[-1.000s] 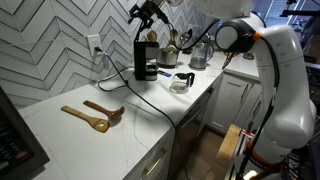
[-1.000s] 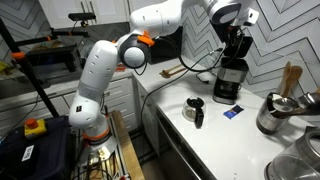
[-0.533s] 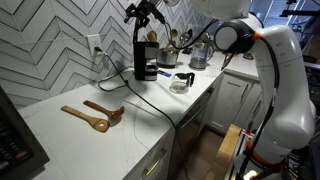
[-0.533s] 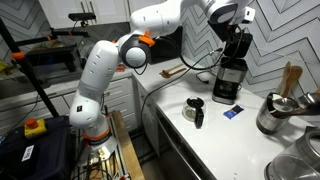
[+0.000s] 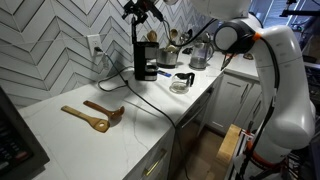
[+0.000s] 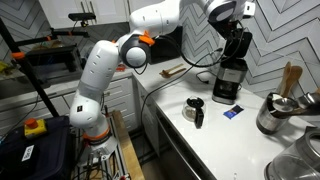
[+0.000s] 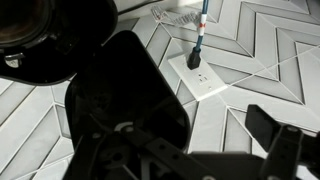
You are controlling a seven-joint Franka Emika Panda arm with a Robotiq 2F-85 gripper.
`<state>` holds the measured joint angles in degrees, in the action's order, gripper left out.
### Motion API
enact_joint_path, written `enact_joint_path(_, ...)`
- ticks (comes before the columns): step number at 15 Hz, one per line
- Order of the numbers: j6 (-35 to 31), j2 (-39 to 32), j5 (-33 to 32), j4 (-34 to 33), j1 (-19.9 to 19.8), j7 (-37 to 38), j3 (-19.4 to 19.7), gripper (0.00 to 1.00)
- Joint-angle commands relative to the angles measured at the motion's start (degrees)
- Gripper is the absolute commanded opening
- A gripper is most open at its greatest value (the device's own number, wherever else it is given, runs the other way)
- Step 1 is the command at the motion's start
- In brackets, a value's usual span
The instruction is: Open the top lid of the coffee marker
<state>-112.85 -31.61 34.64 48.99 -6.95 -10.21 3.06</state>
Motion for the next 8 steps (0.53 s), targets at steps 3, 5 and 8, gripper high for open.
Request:
enact_joint_path(3,-0.74,-0.6,-0.32,-1.03,0.47,-0.38,-0.21,1.0)
enact_joint_path(5,-0.17,0.05,-1.49,-1.17,0.95,0.45,0.35,1.0)
enact_joint_path(8,-0.45,-0.27,-0.42,-1.74,0.64,-0.46,-0.26,1.0)
